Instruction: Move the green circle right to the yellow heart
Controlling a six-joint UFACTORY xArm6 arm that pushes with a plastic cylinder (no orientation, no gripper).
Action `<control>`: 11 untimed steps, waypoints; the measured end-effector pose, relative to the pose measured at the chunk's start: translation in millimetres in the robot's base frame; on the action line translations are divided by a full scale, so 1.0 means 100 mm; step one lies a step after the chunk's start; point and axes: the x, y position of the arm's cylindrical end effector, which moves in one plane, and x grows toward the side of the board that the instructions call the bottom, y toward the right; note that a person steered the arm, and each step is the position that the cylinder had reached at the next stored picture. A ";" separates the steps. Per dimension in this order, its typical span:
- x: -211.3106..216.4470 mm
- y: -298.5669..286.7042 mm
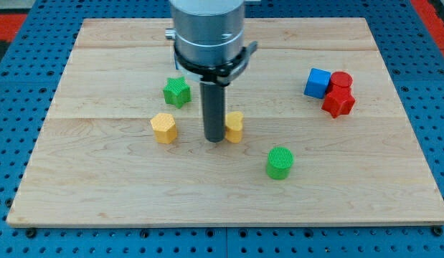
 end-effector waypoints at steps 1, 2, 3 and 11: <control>0.33 -0.10; 0.94 0.22; 0.87 0.64; 0.53 1.12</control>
